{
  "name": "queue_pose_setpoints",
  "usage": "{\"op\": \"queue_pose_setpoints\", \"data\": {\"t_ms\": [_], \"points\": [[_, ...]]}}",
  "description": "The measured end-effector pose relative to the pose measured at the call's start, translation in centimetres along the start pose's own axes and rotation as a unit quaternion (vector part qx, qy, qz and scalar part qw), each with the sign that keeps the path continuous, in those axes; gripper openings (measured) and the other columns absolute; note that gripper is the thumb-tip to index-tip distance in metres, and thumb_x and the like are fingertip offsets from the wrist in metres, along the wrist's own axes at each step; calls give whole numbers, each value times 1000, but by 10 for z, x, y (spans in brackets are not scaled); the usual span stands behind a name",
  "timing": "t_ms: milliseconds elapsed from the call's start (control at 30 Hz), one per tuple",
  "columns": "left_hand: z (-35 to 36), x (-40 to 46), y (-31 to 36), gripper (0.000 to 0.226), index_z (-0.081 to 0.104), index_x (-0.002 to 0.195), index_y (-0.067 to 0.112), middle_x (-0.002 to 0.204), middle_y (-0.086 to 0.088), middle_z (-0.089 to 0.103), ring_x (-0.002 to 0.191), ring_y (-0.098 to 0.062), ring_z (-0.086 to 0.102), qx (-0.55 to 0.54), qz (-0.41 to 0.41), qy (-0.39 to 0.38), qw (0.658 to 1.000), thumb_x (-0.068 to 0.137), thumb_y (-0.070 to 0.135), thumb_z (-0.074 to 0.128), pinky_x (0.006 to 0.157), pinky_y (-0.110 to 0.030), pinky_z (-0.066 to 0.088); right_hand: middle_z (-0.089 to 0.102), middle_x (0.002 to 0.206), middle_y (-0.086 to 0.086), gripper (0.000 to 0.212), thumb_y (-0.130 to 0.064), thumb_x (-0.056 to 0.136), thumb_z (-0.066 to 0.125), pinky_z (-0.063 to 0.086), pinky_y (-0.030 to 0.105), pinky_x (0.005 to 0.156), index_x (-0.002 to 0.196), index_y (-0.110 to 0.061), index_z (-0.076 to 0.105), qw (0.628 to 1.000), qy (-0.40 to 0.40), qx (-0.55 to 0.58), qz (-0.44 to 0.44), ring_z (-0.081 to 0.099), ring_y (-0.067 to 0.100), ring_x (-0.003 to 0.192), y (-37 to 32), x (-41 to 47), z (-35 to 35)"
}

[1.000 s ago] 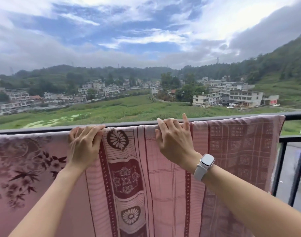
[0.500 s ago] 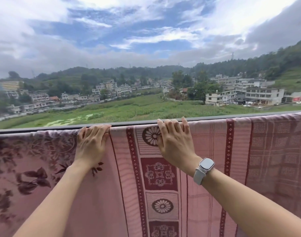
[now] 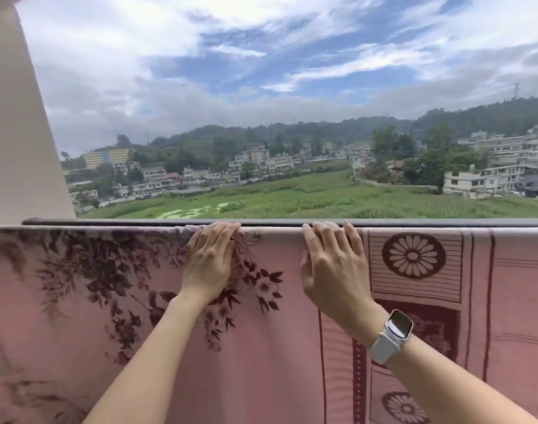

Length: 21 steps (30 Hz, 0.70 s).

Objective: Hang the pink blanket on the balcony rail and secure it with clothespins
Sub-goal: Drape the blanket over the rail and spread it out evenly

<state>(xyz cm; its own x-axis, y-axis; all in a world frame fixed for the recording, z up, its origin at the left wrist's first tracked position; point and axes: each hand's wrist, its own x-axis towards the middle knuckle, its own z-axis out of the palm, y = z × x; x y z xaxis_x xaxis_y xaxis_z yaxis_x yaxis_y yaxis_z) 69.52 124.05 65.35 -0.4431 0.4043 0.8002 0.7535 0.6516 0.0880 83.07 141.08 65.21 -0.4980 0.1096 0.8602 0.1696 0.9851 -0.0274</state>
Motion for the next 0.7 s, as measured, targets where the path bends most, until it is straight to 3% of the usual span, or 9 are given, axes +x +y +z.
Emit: {"op": "queue_pose_setpoints", "data": {"t_ms": [133,233,367,467,567,700], "points": [[14,-5,-15,40,42,125,21,123,-3,59,122,-15,40,64,40,69,995,86,16,41,108,-43,9,61,117,10,46,-25,81,34,12,47,110,117,-4,54,998,17,52,-1,51,26,118,-33,16,17],[13,-1,-35,35,45,125,18,126,-2,57,125,-14,37,36,67,86,993,93,27,34,108,-43,15,61,120,11,51,-25,80,30,16,45,107,120,-5,53,996,11,65,-53,51,26,119,-68,35,35],[-8,0,-91,38,47,123,20,125,-2,57,121,-14,43,-18,-12,74,997,93,32,28,108,-37,22,63,116,9,53,-24,78,30,17,44,107,120,-4,55,994,-9,53,-92,53,26,116,-103,50,61],[-18,-2,-137,38,51,121,22,122,0,60,119,-11,44,17,-14,71,997,88,33,33,108,-41,18,64,111,8,52,-24,77,30,18,43,106,118,-5,57,994,-26,54,-92,55,25,113,-128,58,78],[-27,7,-157,29,64,107,20,108,3,66,107,-7,50,-74,-19,93,993,80,25,56,103,-43,31,64,112,8,49,-27,79,32,17,44,107,115,-8,59,993,-32,48,-100,56,24,112,-155,65,91],[-39,21,-171,20,73,88,16,91,1,72,93,-3,60,-237,-18,87,967,71,6,72,89,-25,48,65,108,7,42,-28,79,42,14,47,108,111,-10,60,995,-21,30,-94,56,24,110,-192,70,107]]}}
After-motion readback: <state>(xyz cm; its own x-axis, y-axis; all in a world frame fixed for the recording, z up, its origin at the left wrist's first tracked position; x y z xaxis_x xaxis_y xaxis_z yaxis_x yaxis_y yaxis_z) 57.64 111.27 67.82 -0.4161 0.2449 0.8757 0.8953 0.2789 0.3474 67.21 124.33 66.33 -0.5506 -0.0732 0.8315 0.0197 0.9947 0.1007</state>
